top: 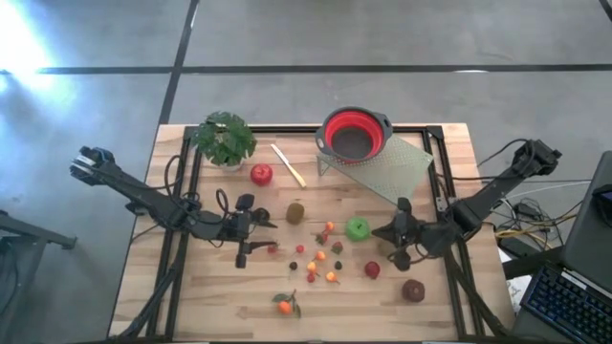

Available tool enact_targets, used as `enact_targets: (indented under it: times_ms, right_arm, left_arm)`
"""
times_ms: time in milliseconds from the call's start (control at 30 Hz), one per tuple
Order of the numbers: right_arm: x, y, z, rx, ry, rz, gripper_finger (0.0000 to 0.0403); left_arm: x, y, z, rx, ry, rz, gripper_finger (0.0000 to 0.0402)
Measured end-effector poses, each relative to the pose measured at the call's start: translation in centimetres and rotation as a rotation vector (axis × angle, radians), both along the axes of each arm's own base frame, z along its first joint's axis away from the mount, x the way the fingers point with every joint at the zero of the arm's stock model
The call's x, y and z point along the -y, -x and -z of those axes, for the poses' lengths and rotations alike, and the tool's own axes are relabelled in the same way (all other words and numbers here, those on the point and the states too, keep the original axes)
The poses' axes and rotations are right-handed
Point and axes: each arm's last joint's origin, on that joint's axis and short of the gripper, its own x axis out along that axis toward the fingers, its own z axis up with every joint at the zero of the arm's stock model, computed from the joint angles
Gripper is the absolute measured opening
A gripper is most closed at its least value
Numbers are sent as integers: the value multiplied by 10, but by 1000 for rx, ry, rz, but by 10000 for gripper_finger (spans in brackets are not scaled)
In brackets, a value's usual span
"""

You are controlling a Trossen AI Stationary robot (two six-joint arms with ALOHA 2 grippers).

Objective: Pick & Place Fruit
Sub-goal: Put the green apple into the red gray colander on the shelf

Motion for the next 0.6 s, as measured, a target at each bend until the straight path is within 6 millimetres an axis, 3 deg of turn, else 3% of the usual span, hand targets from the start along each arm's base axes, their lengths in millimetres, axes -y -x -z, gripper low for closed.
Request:
enact_targets:
  times_ms: [400, 600]
  right_arm:
    - [-9, -14, 28, -88, -29, 98, 10]
    - [-8, -20, 37, -114, -31, 145, 49]
  left_arm:
    - [0, 0, 0, 1, -2, -6, 197]
    - [0, 0, 0, 1, -2, -6, 197]
